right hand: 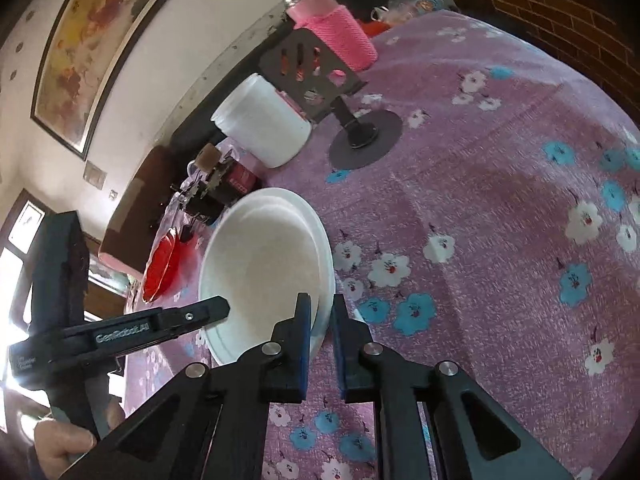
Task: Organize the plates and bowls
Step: 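Lift the second white bowl with both grippers and carry it over the stack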
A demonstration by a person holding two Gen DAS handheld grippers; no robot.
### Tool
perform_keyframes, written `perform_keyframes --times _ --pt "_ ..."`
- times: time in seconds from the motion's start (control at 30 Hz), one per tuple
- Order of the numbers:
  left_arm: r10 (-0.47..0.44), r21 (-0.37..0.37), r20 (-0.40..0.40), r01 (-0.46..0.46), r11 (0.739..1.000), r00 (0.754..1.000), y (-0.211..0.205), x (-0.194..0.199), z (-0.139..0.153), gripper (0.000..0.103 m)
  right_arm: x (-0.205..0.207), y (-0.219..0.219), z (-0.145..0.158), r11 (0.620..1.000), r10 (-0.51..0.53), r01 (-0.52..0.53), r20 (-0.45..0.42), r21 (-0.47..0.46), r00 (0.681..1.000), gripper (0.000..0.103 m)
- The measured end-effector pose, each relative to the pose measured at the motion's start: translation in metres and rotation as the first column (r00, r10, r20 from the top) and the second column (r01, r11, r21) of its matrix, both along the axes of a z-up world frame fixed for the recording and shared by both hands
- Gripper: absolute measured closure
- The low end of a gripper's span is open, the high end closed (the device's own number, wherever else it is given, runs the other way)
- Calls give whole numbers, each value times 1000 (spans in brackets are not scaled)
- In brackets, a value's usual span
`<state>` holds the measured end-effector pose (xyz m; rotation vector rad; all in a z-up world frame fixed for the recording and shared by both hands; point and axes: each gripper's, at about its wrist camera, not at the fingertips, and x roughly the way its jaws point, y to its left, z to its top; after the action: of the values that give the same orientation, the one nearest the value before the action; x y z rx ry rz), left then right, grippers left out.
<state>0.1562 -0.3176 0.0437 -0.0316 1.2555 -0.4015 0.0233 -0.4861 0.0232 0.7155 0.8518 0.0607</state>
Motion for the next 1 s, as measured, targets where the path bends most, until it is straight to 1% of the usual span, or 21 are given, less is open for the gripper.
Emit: perform_keyframes --times 0.17,0.4,0.53,0.6,0.8,1.0 --pt "-17 -8 25 18 1000 1000 3 -14 15 92 -11 -2 12 1000 -16 16 30 -19 999 93" --pt "-26 -10 57 26 1000 998 11 -34 36 92 -27 1 22 1000 -8 9 69 -8 998 93" --pt "-17 -29 69 20 999 997 22 -49 49 91 -40 8 40 1000 12 -12 115 -1 993 92" --pt "-20 -40 84 23 999 996 31 -60 60 90 -48 14 53 1000 23 -23 149 -2 988 92" --pt "-27 -53 146 36 998 989 60 -94 91 90 -75 43 79 998 63 -58 211 -28 975 92" --pt "-38 -81 179 54 995 983 86 -121 108 90 -95 65 93 996 90 -82 232 -45 968 92"
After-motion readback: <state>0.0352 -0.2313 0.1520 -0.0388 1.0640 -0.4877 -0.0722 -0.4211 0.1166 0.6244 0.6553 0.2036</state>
